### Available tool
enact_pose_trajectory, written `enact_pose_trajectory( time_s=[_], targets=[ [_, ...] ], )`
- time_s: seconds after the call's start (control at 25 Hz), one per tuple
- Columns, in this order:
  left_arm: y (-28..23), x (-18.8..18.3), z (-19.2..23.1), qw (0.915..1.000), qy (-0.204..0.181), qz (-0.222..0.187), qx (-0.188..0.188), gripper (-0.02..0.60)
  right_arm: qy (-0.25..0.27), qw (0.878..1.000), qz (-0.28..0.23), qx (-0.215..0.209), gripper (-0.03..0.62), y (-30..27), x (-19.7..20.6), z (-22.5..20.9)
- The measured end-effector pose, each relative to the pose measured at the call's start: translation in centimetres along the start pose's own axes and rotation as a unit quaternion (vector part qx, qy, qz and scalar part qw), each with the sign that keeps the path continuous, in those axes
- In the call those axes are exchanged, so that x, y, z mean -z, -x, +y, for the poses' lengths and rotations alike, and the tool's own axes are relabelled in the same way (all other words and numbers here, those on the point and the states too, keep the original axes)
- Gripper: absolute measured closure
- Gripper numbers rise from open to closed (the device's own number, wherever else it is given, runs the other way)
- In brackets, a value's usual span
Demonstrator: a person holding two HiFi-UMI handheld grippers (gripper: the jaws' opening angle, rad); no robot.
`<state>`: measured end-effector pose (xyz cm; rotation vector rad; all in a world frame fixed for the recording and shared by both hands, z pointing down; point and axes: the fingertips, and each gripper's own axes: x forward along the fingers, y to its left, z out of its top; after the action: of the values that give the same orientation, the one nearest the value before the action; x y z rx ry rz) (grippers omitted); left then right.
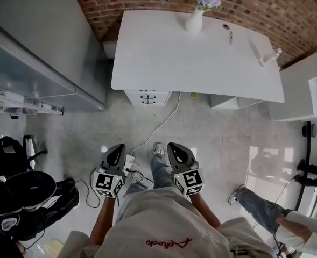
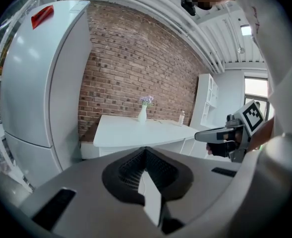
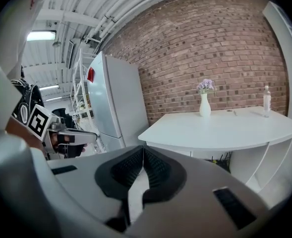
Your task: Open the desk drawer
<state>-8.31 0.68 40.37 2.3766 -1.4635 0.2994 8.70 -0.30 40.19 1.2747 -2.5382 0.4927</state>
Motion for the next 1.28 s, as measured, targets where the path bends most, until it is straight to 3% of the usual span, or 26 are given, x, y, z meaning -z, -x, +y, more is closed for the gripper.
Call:
enact_pose_trajectory(
  time_s=[0.28,0.64,1.08,1.28],
  targets=[
    [-3.1,-0.6,-0.8,0.9997,0.009,0.009,-0.019,0.569,0.006,1.0,0.008,-0.019,0.576,-2.4,-1.1,-4.2],
    [-4.0,-0.8,0.8,0.9992,0.025,0.016,-0.025,0.569,-0.005,0.999,0.024,-0.032,0.576,-4.4,-0.7,-3.8],
    [-7.1,-1.6,4.2,0.9986,0.016,0.031,0.041,0.569,-0.013,0.999,0.028,0.014,0.576,-8.4,-1.9,-3.1],
    [-6.9,-0.4,5.9,0.9972,0.017,0.043,0.06,0.569,-0.014,0.999,0.037,0.029,0.576,-9.9,-1.2,-1.9]
  ],
)
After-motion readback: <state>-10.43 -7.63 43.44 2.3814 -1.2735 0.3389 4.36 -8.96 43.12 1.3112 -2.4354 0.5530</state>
